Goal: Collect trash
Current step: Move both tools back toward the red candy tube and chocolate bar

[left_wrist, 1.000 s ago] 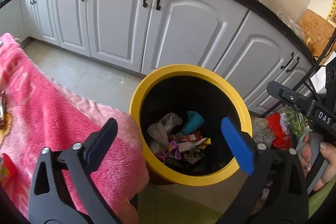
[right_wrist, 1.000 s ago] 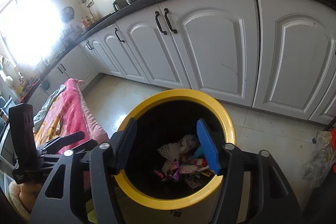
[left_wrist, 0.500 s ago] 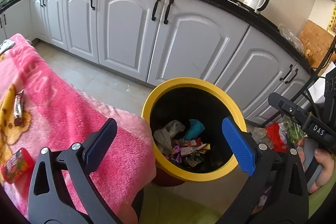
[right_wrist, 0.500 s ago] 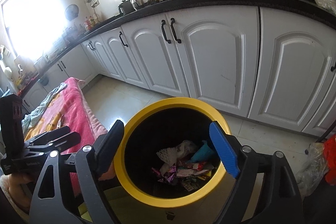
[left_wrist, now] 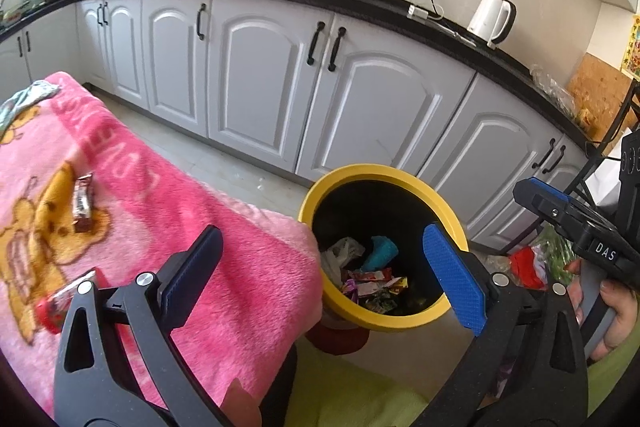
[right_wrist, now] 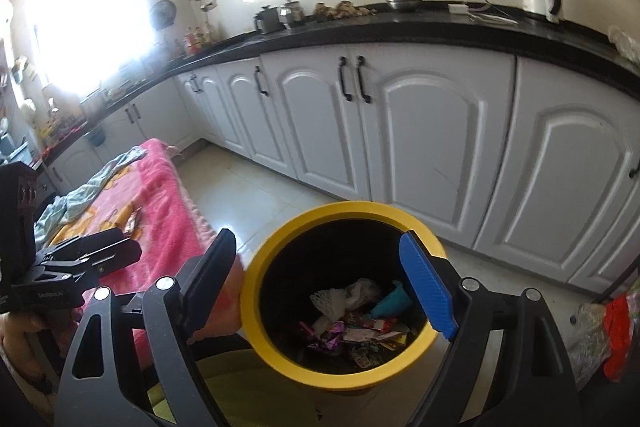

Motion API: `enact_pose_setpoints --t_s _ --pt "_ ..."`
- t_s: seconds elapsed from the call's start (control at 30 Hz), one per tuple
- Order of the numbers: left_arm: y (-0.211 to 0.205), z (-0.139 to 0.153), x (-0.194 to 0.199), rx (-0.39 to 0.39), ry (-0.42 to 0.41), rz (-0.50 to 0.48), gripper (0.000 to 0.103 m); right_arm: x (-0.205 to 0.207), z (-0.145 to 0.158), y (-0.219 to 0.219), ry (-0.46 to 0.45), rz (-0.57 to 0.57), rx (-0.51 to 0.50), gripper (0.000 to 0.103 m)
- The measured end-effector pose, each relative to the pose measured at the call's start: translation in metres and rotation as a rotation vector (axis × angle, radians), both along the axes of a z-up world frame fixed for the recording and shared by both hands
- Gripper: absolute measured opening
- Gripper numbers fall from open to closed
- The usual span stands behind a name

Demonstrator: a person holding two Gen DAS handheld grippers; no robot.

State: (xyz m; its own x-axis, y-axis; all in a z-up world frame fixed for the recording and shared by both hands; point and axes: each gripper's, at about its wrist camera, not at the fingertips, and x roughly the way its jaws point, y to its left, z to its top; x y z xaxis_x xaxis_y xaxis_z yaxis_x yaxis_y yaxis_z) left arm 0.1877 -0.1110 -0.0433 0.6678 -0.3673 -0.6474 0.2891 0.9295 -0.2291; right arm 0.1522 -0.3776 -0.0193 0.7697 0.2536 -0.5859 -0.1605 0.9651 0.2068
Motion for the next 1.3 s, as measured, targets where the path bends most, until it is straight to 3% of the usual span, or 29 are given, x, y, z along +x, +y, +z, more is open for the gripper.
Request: enact_pose_setpoints --t_s 0.2,0.3,0.77,1.3 --pt "0.02 0.007 -0.019 -0.004 -0.025 0.027 0.092 -0.009 0.012 0.025 -0.034 0.066 -0.023 0.082" --pt "0.03 0.01 -0.025 -0.009 -0.035 0.043 0.092 -0.014 0.016 0.037 -0.055 0.083 -0.037 0.094" --pt "0.069 0.019 -0.05 -0.019 -0.069 0.117 0.092 -0.034 0.035 0.084 -0.124 0.212 -0.058 0.096" --pt "0.12 0.019 -0.068 0.025 -0.087 0.225 0.092 -0.042 0.042 0.138 -0.125 0.342 -0.071 0.096"
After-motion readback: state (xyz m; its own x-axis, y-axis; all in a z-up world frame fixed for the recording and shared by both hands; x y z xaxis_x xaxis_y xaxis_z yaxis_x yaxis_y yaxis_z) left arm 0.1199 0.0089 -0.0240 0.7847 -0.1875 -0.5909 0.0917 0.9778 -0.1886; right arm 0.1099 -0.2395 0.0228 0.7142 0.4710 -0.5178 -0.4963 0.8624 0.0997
